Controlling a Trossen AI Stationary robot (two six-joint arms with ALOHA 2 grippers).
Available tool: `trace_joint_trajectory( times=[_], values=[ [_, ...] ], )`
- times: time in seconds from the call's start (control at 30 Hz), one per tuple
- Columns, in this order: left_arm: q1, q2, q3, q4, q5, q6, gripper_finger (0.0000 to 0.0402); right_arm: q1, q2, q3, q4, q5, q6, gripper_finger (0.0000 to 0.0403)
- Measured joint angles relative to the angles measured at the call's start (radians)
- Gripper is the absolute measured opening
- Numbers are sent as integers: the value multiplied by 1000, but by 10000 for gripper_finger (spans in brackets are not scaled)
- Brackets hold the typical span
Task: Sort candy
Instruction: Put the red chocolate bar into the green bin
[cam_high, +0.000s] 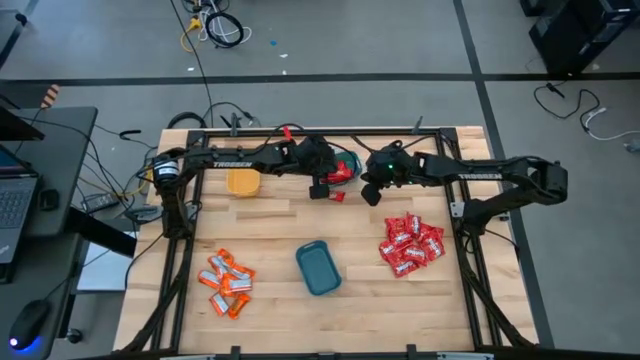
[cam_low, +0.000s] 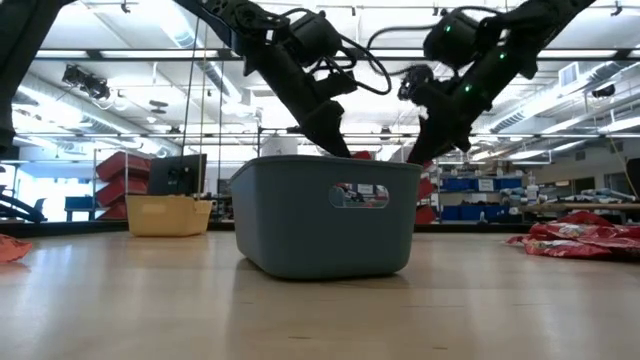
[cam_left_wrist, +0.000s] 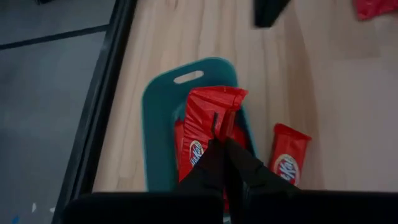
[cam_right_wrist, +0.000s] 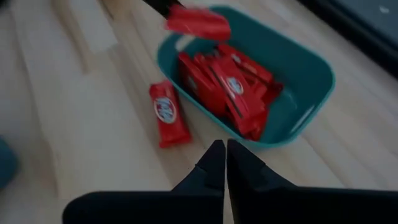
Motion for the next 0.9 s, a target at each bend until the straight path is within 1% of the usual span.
trace_joint_trajectory(
  times=[0.13,0.23,0.37,0.63,0.7,0.8,0.9],
  values=[
    [8,28,-1,5,6,-15,1,11,-41,0,0,1,-10,17],
    [6,42,-2,0,5,-10,9,14,-60,0,0,3,-10,28],
    [6,45,-1,3,-1,0,35,17,-68,-1,0,3,-15,42],
    [12,45,-1,-27,-5,21,105,17,-69,-1,-1,3,-24,70],
    [12,45,-1,-26,-20,22,119,20,-69,-1,0,3,-25,78],
    [12,38,-1,-23,-65,37,130,30,-69,-1,0,3,-25,93],
    [9,7,-1,-23,-88,24,127,58,-69,-1,15,-9,-45,112]
  ],
)
